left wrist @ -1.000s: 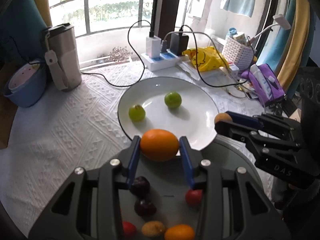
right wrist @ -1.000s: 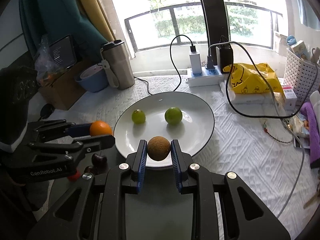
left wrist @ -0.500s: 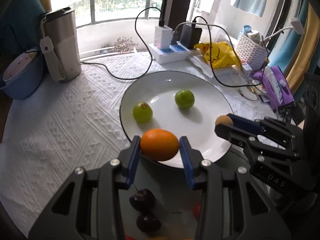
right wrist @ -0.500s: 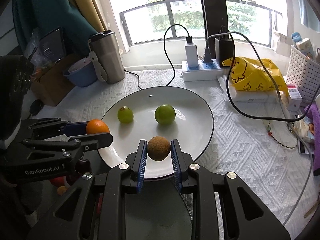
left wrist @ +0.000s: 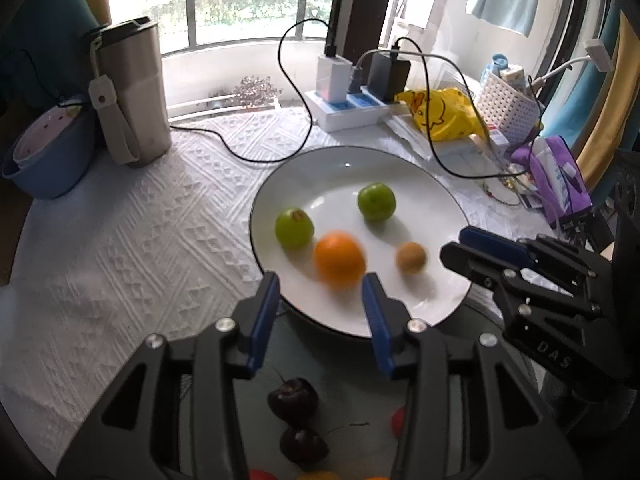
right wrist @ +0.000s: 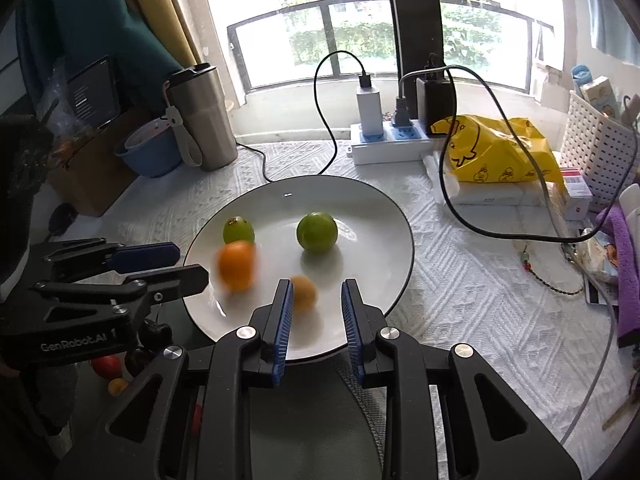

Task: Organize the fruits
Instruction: 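Carry the orange and kiwi over the white bowl and release both, then withdraw both grippers from the bowl back over the fruit mat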

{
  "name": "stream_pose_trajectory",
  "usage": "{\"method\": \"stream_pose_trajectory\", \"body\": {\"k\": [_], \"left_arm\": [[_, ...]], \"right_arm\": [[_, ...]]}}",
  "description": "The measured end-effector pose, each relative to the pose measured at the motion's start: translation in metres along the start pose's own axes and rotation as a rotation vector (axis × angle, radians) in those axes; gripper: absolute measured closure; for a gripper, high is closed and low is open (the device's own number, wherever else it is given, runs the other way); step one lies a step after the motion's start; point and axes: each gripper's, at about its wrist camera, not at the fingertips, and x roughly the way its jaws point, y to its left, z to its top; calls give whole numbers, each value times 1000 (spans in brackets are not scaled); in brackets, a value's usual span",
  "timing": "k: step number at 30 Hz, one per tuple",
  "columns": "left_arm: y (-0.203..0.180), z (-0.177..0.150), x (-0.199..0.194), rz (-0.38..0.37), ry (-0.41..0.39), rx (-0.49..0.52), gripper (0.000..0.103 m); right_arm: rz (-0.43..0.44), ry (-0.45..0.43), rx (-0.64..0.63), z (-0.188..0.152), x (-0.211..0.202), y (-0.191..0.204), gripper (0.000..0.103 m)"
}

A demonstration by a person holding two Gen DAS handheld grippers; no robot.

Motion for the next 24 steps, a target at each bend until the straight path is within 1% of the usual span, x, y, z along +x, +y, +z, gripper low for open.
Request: {"method": "stream_pose_trajectory", "body": {"k": [5, 12, 24], "left_arm": [[-5, 1, -13, 3, -26, 21, 58], [-9, -6, -32, -2, -52, 21, 58], [-6, -25, -69, -6, -102, 22, 58]], "right_arm": [[-2, -24, 12, 0, -12, 0, 76], [2, -38, 6, -6, -29, 9, 76], [0, -61, -27, -14, -57, 36, 76]]}}
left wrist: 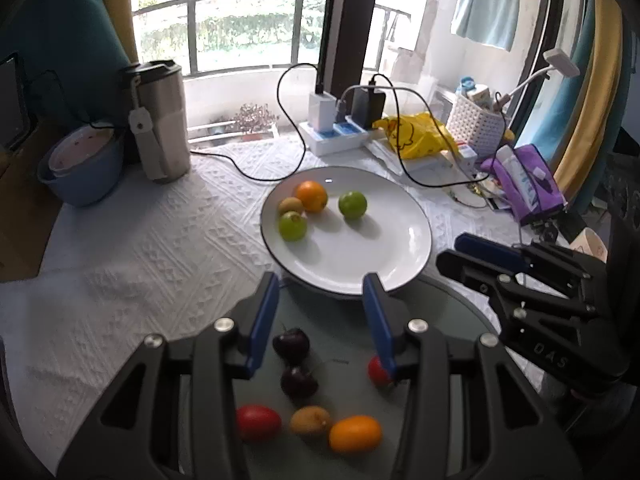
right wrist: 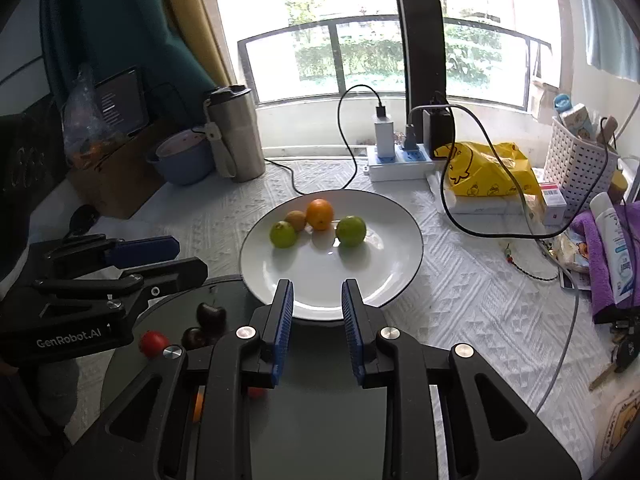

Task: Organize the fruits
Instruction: 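Withdraw both grippers from the bowl back over the fruit mat, then grasp a red tomato with the left gripper while the right gripper grasps an orange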

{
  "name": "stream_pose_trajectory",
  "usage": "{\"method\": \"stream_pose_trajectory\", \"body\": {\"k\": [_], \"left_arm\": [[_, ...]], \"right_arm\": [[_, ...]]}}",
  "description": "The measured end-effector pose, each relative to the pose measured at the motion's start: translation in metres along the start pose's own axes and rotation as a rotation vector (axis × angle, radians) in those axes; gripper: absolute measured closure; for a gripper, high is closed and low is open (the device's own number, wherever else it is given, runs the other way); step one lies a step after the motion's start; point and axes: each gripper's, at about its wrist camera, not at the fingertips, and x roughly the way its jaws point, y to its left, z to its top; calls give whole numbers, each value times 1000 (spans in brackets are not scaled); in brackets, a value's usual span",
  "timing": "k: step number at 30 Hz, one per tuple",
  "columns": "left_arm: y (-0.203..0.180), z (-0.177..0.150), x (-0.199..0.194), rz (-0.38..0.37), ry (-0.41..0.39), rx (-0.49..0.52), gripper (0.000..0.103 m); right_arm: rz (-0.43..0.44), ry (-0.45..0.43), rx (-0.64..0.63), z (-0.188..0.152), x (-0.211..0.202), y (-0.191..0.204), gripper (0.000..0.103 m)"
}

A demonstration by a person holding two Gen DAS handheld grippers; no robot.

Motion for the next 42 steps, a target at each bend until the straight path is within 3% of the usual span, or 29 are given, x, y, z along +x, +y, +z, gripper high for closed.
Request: {"method": "stream_pose_trajectory", "body": {"k": [16, 35, 36, 39, 42], "left_arm": [[37, -49, -53, 11, -40, -48, 58], [57, -119, -66, 19, -9, -82, 58], [57, -122, -65, 23, -7, -79, 58], [58, -129, -63, 27, -4, -75, 58], [60, -134, -58, 27, 9, -81, 58]], "right_arm": [[4, -1, -58, -14, -27, 51, 76], [12, 71, -91, -58, -24, 93, 76], [13, 77, -89, -60, -22, 94, 74], [19, 94, -78, -66, -14, 96, 56], [21, 119, -69, -71, -3, 97, 56]]}}
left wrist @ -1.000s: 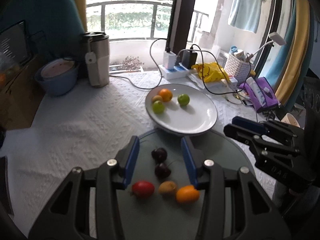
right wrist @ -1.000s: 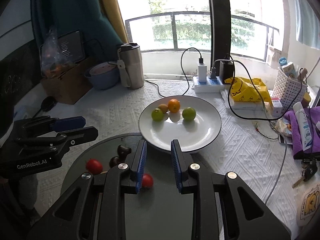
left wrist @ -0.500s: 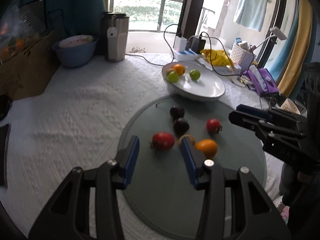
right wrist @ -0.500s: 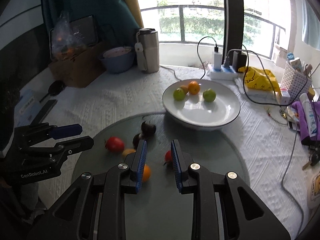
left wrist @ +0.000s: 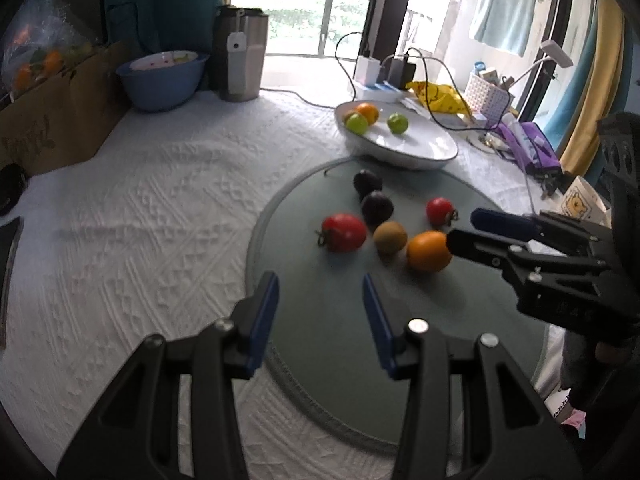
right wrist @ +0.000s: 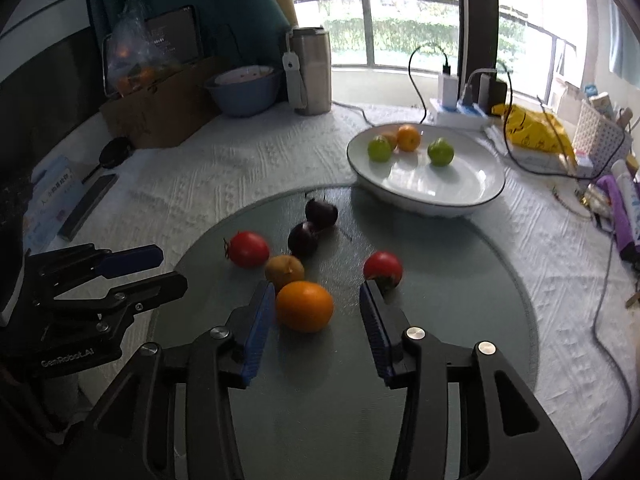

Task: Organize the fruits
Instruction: 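Grasp a red tomato with the left gripper while the right gripper grasps an orange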

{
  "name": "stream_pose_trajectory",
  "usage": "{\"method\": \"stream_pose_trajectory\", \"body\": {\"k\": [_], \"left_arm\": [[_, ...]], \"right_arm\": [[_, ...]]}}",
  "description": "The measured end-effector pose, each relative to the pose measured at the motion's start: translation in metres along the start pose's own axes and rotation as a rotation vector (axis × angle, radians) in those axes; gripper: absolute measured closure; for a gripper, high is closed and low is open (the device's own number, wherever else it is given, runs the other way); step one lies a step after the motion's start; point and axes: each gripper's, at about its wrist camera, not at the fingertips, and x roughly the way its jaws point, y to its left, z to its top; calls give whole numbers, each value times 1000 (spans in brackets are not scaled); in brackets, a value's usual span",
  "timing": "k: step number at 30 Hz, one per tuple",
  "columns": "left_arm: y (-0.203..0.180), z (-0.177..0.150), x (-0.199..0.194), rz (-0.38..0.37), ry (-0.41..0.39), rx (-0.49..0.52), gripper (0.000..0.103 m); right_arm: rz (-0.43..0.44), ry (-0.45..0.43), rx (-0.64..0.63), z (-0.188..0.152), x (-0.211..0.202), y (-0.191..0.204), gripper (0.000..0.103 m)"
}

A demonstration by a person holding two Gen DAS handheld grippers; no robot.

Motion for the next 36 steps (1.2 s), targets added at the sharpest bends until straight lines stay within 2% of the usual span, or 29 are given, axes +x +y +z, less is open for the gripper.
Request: {"method": "stream_pose_trajectory", "body": {"k": [6, 14, 17, 21, 27, 36], "left_arm": [[3, -1, 8, -2, 3, -4, 58], [0, 13, 20, 2, 2, 12, 58], [-2, 18, 26, 4, 6, 22, 58], [-6, 28, 34, 4, 7, 50, 58], [-4, 39, 48, -20, 27, 24, 58], [-7, 42, 64, -103, 81, -2, 58]], "right_arm": [[38, 43, -9, -4, 14, 3, 56], [75, 78, -14, -4, 30, 2, 56], [94, 73, -13, -3, 31, -1, 64], [95, 59, -19, 0, 28, -5, 64], [93, 38, 10, 3, 24, -19, 64], [88, 28, 32, 2, 23, -31, 64]]}}
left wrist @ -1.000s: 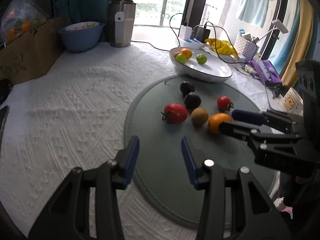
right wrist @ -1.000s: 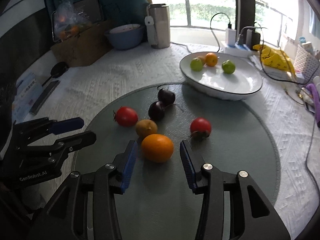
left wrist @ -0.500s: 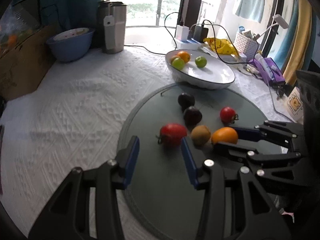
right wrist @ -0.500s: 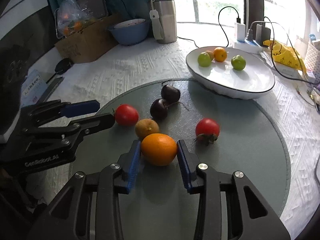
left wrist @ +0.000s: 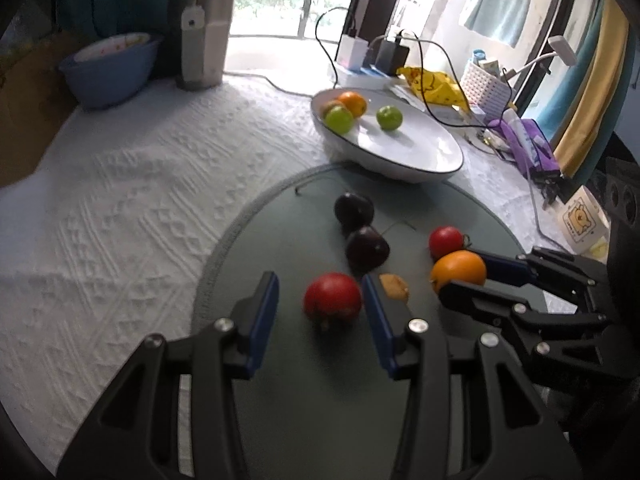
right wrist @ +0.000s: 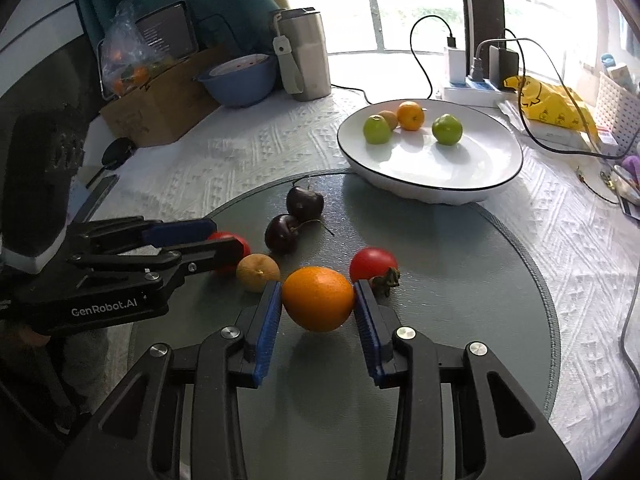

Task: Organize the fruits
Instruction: 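Grasp a red tomato with the left gripper while the right gripper grasps an orange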

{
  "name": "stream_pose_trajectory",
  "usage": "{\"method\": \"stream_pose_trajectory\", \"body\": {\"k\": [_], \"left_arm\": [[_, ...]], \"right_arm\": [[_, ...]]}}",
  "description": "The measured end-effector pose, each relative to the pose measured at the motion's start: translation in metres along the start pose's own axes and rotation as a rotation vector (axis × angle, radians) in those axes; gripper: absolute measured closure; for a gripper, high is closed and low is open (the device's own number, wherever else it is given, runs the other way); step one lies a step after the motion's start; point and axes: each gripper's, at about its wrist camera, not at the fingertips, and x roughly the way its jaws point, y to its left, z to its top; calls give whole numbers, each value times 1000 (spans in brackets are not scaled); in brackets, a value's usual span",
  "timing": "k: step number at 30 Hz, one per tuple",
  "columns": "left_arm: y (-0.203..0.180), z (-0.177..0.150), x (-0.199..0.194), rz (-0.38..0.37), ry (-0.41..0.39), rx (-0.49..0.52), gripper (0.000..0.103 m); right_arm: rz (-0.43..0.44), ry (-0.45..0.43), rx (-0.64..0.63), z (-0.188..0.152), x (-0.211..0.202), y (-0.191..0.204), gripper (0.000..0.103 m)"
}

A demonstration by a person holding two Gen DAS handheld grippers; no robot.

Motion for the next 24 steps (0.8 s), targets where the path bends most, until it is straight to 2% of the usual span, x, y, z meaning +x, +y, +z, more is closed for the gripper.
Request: {"method": "stream_pose_trajectory", "body": {"k": [3, 8, 13, 24], "left_arm": [[1, -2, 4, -26, 12, -18, 58], [-1, -5, 2, -13, 5, -10, 59], [-1, -10, -2, -5, 5, -7, 72], [-5, -2, -18, -5, -37, -16, 72]], "right_arm": [[-3, -5, 3, 0, -3, -1, 64], [-9, -8, 10, -3, -5, -5, 64], [-9, -18, 9, -2, -8, -4, 64], [-13, -53, 5, 4, -22, -8, 64]]}}
